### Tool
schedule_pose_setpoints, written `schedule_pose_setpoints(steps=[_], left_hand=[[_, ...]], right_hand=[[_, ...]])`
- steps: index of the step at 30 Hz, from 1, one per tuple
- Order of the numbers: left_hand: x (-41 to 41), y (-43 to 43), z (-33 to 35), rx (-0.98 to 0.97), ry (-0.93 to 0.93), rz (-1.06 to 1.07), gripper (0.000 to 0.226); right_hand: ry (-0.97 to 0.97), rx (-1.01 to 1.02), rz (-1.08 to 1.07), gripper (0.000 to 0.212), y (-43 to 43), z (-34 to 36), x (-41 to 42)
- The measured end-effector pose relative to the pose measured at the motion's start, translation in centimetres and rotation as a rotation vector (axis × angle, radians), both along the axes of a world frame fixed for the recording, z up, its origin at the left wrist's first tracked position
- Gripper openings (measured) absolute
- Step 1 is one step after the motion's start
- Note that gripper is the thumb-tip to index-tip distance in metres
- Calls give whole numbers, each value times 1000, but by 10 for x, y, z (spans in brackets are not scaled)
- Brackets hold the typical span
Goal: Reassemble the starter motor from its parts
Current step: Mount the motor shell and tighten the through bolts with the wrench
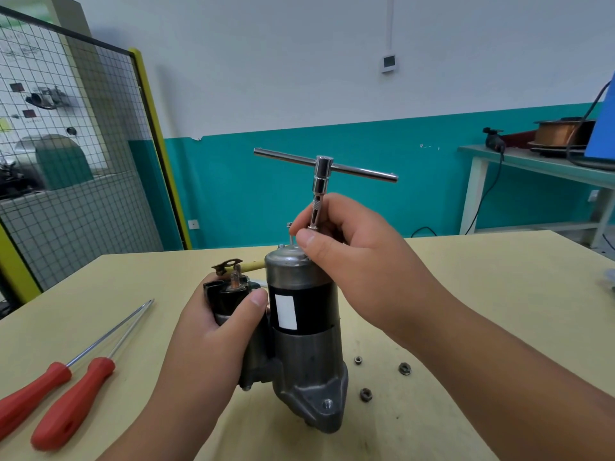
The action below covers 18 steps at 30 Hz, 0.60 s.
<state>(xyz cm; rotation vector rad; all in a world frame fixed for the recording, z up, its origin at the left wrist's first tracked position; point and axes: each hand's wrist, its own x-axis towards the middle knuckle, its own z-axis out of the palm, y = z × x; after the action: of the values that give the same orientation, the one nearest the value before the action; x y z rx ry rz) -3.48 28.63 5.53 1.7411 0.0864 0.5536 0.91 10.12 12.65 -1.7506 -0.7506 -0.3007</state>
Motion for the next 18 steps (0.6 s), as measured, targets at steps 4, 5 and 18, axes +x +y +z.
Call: schedule_pose_setpoints(steps=[4, 5, 18], left_hand=[[0, 0, 0, 3, 9, 2, 32], [0, 0, 0, 10, 4, -1, 35], [1, 0, -1, -7, 7, 8, 25]], right_hand=[[-1, -3, 6, 8, -1, -1, 1], [-2, -7, 5, 8, -1, -1, 1], [-1, -1, 6, 8, 0, -3, 2]])
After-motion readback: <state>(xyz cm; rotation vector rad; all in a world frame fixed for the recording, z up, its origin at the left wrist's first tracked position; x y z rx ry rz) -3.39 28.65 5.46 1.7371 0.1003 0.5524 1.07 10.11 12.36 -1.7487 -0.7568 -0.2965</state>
